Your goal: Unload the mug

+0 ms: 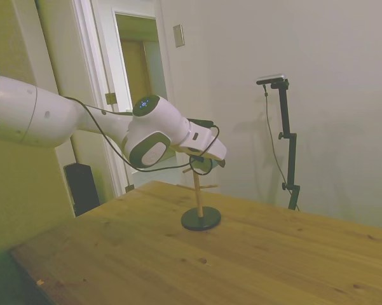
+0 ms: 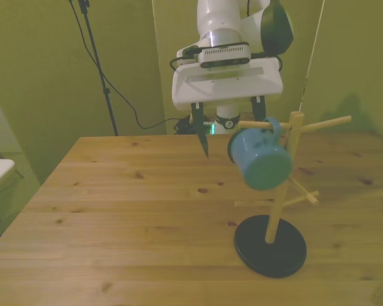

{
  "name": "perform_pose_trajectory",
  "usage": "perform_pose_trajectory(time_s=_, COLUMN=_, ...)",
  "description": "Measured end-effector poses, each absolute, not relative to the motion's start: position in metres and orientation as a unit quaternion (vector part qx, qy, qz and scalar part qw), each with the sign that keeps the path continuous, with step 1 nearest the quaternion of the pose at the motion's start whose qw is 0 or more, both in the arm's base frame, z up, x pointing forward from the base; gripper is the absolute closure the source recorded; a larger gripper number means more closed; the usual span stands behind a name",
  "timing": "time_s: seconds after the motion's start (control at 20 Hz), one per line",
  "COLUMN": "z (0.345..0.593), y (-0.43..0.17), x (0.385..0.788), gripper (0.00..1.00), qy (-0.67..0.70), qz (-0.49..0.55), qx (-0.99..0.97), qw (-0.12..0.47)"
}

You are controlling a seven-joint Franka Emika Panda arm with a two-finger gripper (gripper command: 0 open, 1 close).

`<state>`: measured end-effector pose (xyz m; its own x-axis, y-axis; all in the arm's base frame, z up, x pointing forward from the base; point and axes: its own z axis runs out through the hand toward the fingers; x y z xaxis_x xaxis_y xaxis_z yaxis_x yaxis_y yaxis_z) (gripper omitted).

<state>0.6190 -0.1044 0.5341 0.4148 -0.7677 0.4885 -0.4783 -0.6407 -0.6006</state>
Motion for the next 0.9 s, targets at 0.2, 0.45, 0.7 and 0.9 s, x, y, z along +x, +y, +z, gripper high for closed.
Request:
perform_pose_trajectory(time_s=0.2, z=0.528, y=-0.104, x=0.633, gripper=0.00, qy=0.374, qz=-0.386, qx=-0.822, qw=0.189)
perform_pose_trajectory(time_s=0.45, z=0.522, y=-0.102, x=0.645, gripper=1.00, qy=0.367, qz=-0.387, qx=-0.825, qw=0.187)
perform_pose_trajectory(time_s=0.7, z=0.522, y=-0.098, x=0.646, gripper=1.00, qy=0.362, qz=-0.388, qx=-0.827, qw=0.188)
perform_pose_trajectory(time_s=0.9, z=0.522, y=-0.097, x=0.646, gripper=1.00, qy=0.359, qz=-0.388, qx=-0.828, qw=0.188)
